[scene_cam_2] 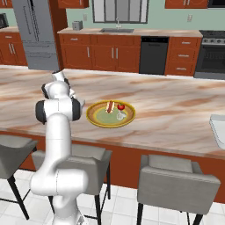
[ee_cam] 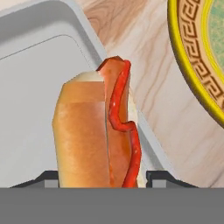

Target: Place one cooked food and one vegetable from the large plate to each tupperware container.

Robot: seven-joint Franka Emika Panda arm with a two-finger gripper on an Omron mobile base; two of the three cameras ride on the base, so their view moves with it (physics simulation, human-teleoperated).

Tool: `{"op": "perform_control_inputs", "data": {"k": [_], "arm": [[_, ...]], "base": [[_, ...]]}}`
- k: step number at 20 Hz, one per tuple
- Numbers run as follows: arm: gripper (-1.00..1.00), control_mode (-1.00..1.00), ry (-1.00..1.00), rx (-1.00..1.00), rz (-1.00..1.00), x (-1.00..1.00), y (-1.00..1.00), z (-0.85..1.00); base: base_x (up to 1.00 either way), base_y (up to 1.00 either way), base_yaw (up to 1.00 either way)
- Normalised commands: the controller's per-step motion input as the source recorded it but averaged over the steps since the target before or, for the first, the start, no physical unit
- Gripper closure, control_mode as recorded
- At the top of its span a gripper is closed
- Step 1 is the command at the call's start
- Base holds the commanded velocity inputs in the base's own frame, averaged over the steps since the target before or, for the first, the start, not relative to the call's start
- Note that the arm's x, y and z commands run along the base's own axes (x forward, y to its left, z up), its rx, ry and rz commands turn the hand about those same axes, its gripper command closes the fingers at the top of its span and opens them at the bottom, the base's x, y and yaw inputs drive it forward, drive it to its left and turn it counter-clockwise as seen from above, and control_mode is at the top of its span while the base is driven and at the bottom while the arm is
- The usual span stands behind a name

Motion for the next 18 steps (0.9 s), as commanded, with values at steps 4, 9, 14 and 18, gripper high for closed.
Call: {"op": "perform_control_inputs", "data": {"k": [4,9,14,18], "arm": [[1.00,-1.00,0.00,-0.09,0.00,0.00,-0.21,-0.34],[1.00,-1.00,0.00,-0.01,0.01,0.04,-0.01,-0.12],[-1.00,-1.00,0.00,0.00,0.00,0.00,0.00,0.00],[-1.00,-1.00,0.00,0.00,0.00,0.00,0.00,0.00]], "base": [[0.00,0.00,0.00],[0.00,0.00,0.00],[0.00,0.00,0.00],[0.00,0.00,0.00]]}}
